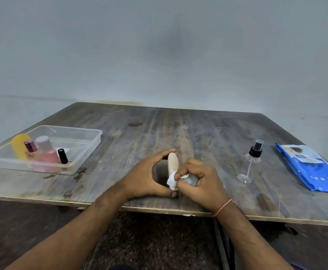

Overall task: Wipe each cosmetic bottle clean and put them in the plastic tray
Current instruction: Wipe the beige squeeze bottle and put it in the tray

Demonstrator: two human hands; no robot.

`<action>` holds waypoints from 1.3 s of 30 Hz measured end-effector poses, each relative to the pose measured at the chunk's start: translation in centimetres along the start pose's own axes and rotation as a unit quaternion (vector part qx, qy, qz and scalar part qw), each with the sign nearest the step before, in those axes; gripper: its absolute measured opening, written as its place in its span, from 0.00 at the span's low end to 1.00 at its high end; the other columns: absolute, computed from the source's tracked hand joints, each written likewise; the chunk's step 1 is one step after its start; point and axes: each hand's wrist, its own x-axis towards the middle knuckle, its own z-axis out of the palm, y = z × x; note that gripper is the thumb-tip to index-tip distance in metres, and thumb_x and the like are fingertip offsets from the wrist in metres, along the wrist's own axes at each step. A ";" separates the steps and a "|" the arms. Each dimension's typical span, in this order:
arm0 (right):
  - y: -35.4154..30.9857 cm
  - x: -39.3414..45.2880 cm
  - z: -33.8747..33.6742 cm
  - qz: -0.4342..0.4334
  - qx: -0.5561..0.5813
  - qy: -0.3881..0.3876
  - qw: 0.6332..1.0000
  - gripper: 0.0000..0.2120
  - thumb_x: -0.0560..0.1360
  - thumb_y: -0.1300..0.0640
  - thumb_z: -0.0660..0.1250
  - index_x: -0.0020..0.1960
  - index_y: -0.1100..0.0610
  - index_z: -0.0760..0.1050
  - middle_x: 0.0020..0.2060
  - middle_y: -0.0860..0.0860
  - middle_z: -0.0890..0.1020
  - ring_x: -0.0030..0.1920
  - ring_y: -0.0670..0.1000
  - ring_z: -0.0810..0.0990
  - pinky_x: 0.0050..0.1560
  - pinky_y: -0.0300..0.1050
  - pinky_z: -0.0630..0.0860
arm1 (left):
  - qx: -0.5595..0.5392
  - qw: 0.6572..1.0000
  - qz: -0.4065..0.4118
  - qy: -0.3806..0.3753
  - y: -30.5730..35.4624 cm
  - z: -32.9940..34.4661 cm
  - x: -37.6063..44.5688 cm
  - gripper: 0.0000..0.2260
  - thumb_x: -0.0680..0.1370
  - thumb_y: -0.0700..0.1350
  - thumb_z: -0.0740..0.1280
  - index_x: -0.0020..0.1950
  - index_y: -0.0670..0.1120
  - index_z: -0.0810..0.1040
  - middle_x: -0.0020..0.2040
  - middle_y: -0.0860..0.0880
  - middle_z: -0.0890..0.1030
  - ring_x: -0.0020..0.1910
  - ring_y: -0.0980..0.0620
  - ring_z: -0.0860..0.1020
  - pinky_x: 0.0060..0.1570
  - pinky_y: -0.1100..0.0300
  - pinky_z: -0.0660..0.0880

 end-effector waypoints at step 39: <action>1.6 1.0 -0.2 0.226 -0.165 0.117 0.953 0.09 0.72 0.47 0.72 0.49 0.48 0.88 0.49 0.43 0.79 0.51 0.48 0.81 0.49 0.46 0.76 | -0.049 0.997 -0.010 -0.052 -0.4 -0.1 0.5 0.54 0.74 0.44 0.83 0.85 0.68 0.49 0.84 0.59 0.65 0.84 0.62 0.62 0.86 0.47 0.59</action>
